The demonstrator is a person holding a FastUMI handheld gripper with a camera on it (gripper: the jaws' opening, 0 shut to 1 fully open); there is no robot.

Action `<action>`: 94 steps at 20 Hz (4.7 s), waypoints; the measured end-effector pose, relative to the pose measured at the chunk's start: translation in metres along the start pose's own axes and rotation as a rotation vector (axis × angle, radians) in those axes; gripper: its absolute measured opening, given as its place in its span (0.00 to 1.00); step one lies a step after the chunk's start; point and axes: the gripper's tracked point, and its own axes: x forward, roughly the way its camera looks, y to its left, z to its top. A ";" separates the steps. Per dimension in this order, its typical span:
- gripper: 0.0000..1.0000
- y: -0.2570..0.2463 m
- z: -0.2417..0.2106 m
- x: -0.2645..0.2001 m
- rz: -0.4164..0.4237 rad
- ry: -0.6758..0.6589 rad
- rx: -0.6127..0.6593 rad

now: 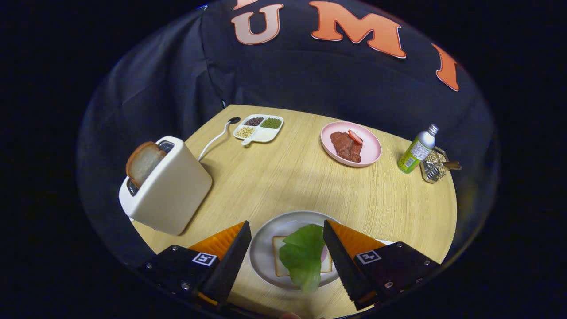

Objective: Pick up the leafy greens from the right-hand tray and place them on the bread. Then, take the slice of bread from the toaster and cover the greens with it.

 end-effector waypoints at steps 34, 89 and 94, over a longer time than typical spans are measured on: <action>0.32 0.246 0.062 0.030 0.019 0.420 -0.003; 0.09 -0.072 -0.091 0.029 0.283 0.331 0.261; 0.23 -0.089 -0.096 0.038 0.215 0.289 0.213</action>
